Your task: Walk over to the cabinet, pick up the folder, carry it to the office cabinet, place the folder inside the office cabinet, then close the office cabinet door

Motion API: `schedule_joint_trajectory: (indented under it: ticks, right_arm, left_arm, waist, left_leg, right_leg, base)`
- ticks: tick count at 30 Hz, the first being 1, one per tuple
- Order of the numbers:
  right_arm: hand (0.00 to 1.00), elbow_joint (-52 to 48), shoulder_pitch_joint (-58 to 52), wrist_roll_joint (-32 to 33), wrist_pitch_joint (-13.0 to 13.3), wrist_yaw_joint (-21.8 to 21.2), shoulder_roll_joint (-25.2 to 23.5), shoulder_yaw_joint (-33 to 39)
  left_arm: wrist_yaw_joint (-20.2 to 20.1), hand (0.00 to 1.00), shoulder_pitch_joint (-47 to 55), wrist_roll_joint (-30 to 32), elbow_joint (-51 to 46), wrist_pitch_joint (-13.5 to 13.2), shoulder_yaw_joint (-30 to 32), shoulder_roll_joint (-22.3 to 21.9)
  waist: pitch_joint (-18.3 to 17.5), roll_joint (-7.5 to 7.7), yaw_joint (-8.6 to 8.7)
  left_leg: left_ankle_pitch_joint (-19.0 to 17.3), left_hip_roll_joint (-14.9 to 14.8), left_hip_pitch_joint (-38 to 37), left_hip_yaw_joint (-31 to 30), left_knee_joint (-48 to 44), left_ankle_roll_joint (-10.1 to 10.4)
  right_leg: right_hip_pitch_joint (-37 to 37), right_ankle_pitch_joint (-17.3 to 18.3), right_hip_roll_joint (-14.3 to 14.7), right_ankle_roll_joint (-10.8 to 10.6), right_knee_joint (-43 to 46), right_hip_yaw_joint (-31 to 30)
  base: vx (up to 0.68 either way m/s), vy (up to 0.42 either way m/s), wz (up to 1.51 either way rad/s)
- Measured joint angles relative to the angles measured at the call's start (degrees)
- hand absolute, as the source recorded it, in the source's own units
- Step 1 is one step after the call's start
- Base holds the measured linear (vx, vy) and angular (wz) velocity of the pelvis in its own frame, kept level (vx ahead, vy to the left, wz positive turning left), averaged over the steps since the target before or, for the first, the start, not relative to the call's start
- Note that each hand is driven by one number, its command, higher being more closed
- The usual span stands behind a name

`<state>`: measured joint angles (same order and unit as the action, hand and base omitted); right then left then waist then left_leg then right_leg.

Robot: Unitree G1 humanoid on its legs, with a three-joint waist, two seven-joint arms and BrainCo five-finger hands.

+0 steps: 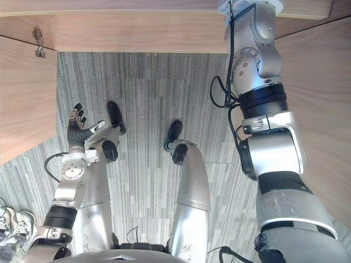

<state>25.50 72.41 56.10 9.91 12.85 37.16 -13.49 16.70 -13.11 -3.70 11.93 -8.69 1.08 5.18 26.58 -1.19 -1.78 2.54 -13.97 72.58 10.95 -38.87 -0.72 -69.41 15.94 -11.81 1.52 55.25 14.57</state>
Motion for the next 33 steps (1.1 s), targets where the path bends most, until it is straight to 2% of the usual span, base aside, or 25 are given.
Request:
schedule_joint_trajectory:
  ticks: [8, 12, 18, 22, 24, 29, 33]
  right_arm:
    - [0.00, -2.19, -5.34, 0.03, -1.30, -4.58, 5.80, -5.27]
    - [0.00, -2.56, -5.92, 0.03, -1.38, -7.37, 8.69, -8.01]
    - [0.00, -6.97, -10.87, 0.72, -1.11, -9.18, 10.83, -8.33]
    - [0.00, -8.78, -15.30, 0.78, -0.81, -10.64, 10.99, -8.32]
    - [0.00, -9.53, -17.23, 0.71, -0.78, -11.46, 11.60, -8.35]
    - [0.00, -13.35, -22.85, -2.90, -0.25, -12.59, 13.05, -7.47]
    - [0.00, -15.81, -25.54, -11.03, -0.07, -12.81, 12.98, -5.96]
  left_arm:
    - [-0.89, 0.00, 0.25, 0.13, 0.04, -0.01, -0.08, 1.37]
    - [-0.94, 0.00, 0.39, 0.48, 0.06, -0.03, -0.16, 2.14]
    - [-1.35, 0.00, 0.46, 0.54, 0.08, -0.03, -0.22, 2.35]
    - [-2.10, 0.00, 0.73, 0.56, 0.08, -0.03, -0.22, 3.33]
    - [-2.14, 0.00, 0.91, 0.56, 0.09, -0.04, -0.28, 3.34]
    - [-2.21, 0.00, 1.80, 0.60, 0.11, -0.15, -0.29, 4.02]
    - [-2.37, 0.00, 1.76, 0.63, 0.10, -0.16, -0.23, 3.98]
  waist:
    - [0.00, 0.01, 0.19]
    - [-0.07, 0.13, 0.28]
    - [-0.08, 0.15, 0.37]
    - [-0.75, 1.37, 0.36]
    - [-0.80, 1.45, 0.38]
    - [-1.49, 2.30, 0.32]
    - [-1.49, 2.31, 0.26]
  left_leg:
    - [-0.04, -0.01, -1.34, 0.60, 1.53, 0.39]
    - [0.43, 0.00, -1.67, 0.81, 2.02, -0.05]
    - [0.43, 0.01, -1.92, 0.78, 2.09, -0.05]
    - [0.46, 0.05, -2.90, 1.46, 3.12, 0.36]
    - [0.46, 0.05, -3.51, 1.56, 3.54, 0.39]
    - [0.61, 0.05, -3.74, 1.75, 3.91, 0.06]
    - [0.67, 0.05, -3.77, 1.81, 3.74, -0.06]
  right_leg:
    - [1.13, -0.29, -0.01, -0.08, -0.99, 0.14]
    - [1.37, -0.54, 0.04, -0.14, -1.46, 0.16]
    - [1.71, -0.54, 0.05, -0.15, -1.56, 0.24]
    - [2.37, -0.57, 0.05, -0.16, -2.17, 0.24]
    - [3.06, -0.56, 0.02, -0.18, -2.52, 0.43]
    - [3.41, -0.64, 0.03, -0.31, -3.30, 0.47]
    - [3.45, -0.67, 0.06, -0.36, -3.49, 0.46]
  base:
    - [-0.04, -0.009, 0.00]
    - [0.00, 0.000, 0.00]
    - [0.00, 0.000, 0.00]
    - [-0.02, -0.014, 0.01]
    - [-0.02, -0.017, 0.05]
    - [0.00, 0.000, 0.00]
    - [0.00, 0.000, 0.00]
